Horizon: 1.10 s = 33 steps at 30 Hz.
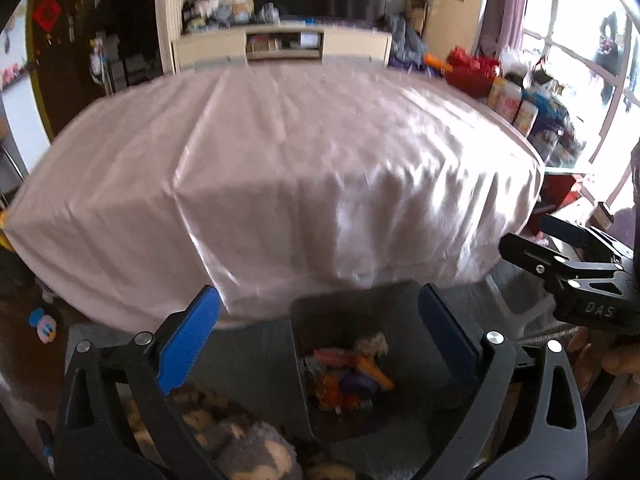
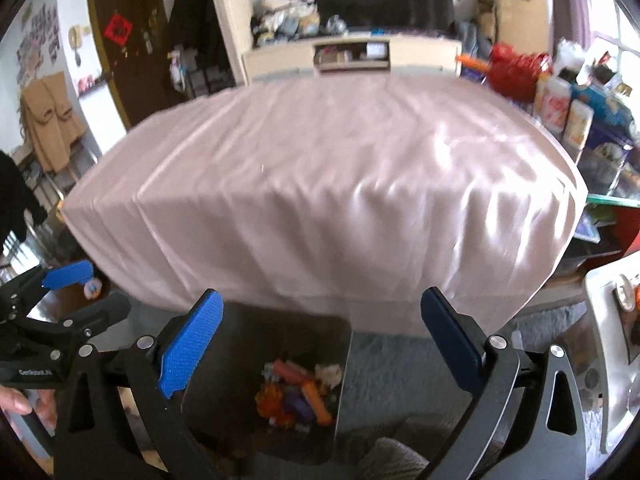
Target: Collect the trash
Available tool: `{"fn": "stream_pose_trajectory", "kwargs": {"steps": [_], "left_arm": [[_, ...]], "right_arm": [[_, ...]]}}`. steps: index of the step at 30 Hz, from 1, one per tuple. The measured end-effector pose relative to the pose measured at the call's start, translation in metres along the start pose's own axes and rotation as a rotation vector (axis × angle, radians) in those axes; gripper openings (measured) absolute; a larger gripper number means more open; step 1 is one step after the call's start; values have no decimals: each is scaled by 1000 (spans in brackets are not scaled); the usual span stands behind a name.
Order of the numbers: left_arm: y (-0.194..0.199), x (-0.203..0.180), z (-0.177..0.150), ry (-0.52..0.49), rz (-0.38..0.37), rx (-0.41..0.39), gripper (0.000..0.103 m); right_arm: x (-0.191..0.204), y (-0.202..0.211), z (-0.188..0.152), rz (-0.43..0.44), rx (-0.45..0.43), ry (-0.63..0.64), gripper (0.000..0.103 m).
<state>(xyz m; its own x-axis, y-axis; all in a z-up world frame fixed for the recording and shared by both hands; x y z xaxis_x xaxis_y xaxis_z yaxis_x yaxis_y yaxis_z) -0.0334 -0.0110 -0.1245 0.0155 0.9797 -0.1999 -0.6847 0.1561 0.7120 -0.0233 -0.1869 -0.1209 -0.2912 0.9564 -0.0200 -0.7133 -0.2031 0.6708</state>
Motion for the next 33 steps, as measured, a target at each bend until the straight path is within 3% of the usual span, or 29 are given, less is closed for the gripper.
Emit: {"fn": "stream_pose_trajectory", "kwargs": {"steps": [11,17,24,33], "left_arm": [[52,-4,30,5,-38,-256,95],[71,-1,36,12,-39,-369,95],[75,-7,30,-38,-9,-420,95],[77,-17,27,-79,-2,-467,95]], "right_arm": [[-26,64,17,-177,-299,-73,100],[-13,89,23,-237,-452,2,100],[4,107,24,-297,-552,102,100],[-20,116,23,-270,-584,-11,100]]}}
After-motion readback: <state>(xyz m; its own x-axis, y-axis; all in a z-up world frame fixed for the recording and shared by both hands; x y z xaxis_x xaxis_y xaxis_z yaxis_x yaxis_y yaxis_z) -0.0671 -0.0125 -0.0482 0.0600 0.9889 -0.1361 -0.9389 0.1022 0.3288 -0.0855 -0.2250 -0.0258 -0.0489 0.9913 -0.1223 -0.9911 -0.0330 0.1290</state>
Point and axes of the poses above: each gripper's, at about its wrist camera, not at the fingertips, and y roughly against the way its jaws point, x to its left, z to its top, the point moved 5 cm from there along -y, roughly the way its jaws point, and after that the axes turned 12 degrees about y, right-handed, at the moved point
